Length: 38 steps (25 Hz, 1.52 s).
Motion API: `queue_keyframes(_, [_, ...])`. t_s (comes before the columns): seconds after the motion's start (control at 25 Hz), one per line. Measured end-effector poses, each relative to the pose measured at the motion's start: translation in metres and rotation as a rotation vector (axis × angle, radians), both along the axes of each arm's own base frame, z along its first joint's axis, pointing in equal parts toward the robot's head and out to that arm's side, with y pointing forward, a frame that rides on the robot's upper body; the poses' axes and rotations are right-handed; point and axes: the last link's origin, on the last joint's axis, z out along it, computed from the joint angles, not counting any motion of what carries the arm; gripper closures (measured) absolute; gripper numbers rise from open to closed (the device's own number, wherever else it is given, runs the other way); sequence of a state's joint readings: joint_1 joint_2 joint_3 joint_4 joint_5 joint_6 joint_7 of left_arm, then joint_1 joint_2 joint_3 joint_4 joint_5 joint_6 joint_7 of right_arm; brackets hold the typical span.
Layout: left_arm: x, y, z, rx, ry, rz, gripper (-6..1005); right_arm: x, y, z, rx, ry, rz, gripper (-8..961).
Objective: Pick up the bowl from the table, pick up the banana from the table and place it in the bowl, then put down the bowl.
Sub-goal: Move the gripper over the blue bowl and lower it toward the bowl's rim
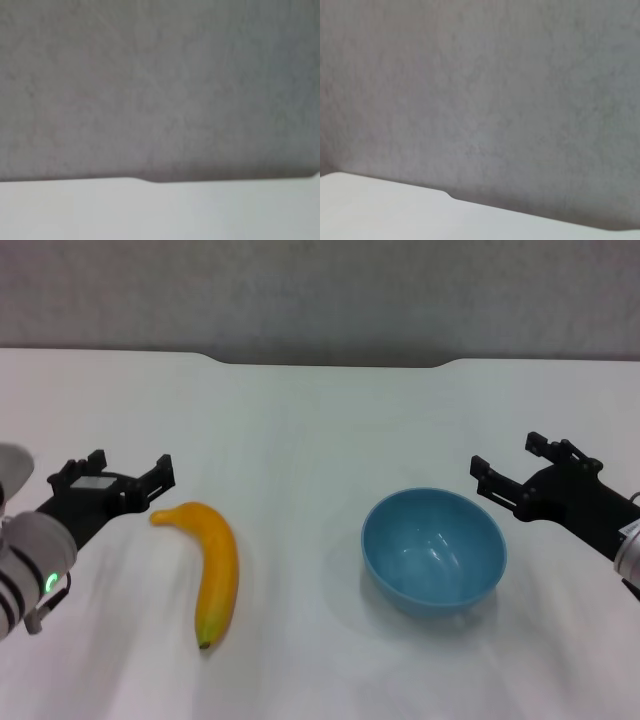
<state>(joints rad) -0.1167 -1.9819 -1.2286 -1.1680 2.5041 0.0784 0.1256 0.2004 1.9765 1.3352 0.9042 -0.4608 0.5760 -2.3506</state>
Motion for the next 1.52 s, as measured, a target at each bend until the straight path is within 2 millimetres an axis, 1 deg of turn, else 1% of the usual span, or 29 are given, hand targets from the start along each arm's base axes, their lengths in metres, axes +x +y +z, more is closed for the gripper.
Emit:
queue_keyframes(0.16, [0.009, 0.001, 0.005, -0.023, 0.045, 0.017, 96, -0.015, 0.005, 0.003, -0.039, -0.033, -0.028, 69])
queue_keyframes(0.32, [0.010, 0.001, 0.005, -0.033, 0.055, 0.016, 97, -0.021, 0.009, 0.010, -0.084, -0.019, -0.058, 69])
queue_keyframes(0.52, [0.005, 0.000, 0.006, -0.029, 0.065, 0.026, 97, -0.018, 0.015, 0.017, -0.105, -0.025, -0.111, 70])
queue_keyframes(0.8, [-0.008, -0.001, 0.006, 0.019, 0.072, 0.037, 98, -0.015, 0.016, 0.011, -0.112, -0.056, -0.128, 70])
queue_keyframes(1.0, [-0.009, -0.001, 0.006, 0.026, 0.062, 0.041, 98, -0.016, 0.017, 0.012, -0.112, -0.041, -0.138, 71])
queue_keyframes(1.16, [-0.006, 0.005, 0.010, -0.034, 0.030, 0.081, 98, -0.024, 0.023, 0.018, -0.130, -0.009, -0.152, 71])
queue_keyframes(1.24, [-0.001, 0.009, 0.012, -0.080, 0.026, 0.097, 98, -0.032, 0.028, 0.026, -0.152, 0.006, -0.164, 71])
queue_keyframes(1.32, [0.004, 0.013, 0.017, -0.124, 0.021, 0.115, 99, -0.039, 0.033, 0.033, -0.192, 0.010, -0.181, 71])
queue_keyframes(1.36, [0.005, 0.014, 0.018, -0.134, 0.022, 0.119, 99, -0.042, 0.039, 0.034, -0.245, -0.015, -0.214, 71])
queue_keyframes(1.4, [0.005, 0.015, 0.019, -0.145, 0.023, 0.126, 99, -0.042, 0.039, 0.034, -0.245, -0.015, -0.214, 71])
queue_keyframes(1.52, [0.004, 0.017, 0.020, -0.169, 0.031, 0.140, 99, -0.042, 0.045, 0.034, -0.309, -0.060, -0.287, 71])
